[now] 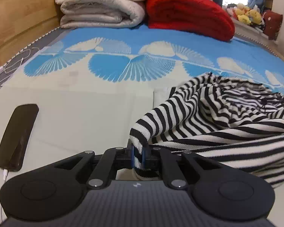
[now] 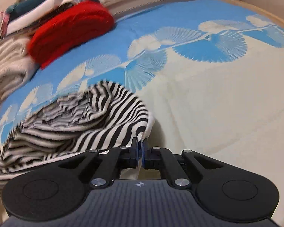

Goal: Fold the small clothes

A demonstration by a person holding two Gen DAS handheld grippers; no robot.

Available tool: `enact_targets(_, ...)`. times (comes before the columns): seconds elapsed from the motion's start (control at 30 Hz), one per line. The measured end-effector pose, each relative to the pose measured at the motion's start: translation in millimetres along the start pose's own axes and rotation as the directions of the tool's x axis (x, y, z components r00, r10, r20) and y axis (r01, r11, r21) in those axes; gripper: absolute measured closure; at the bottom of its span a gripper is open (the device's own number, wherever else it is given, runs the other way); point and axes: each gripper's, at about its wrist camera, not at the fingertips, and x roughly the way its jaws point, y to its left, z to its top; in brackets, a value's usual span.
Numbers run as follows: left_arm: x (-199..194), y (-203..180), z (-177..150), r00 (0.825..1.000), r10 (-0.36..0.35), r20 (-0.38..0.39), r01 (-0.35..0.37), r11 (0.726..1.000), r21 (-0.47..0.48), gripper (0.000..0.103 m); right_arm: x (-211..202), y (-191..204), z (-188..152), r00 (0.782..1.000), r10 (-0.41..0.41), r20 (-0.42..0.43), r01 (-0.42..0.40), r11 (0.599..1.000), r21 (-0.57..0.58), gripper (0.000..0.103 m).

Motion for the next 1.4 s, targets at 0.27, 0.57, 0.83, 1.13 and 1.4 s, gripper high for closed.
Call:
enact_targets(0.27,-30,0,19,0.991,0.087,0.100,-0.083,0.996,-0.043,0.016,-33,8,1,0.992,-0.024,0.121,0.023,1.000,0.011,0.038)
enact_targets(0.57,7,-52,88,0.945,-0.322,-0.055,0.312,0.939,-0.141,0.016,4,69,69,0.980,0.178,0.094,-0.172,0.983,-0.064,0.040)
enact_targets(0.83,109,-102,96,0.878,-0.378,-0.294,0.349,0.925,-0.148,0.081,110,95,90,0.992,0.017,-0.124,-0.027,0.996,-0.081,0.040)
enact_targets(1.13,101,-51,142,0.876,-0.482,-0.029,0.442,0.824,-0.354,0.088,84,106,128,0.965,0.247,0.088,-0.243,0.968,-0.059,0.094)
enact_targets(1.4,180,-48,135,0.944,-0.329,0.015,0.289,0.807,-0.515,0.028,168,109,113,0.973,0.216,0.087,-0.221,0.973,0.059,0.060)
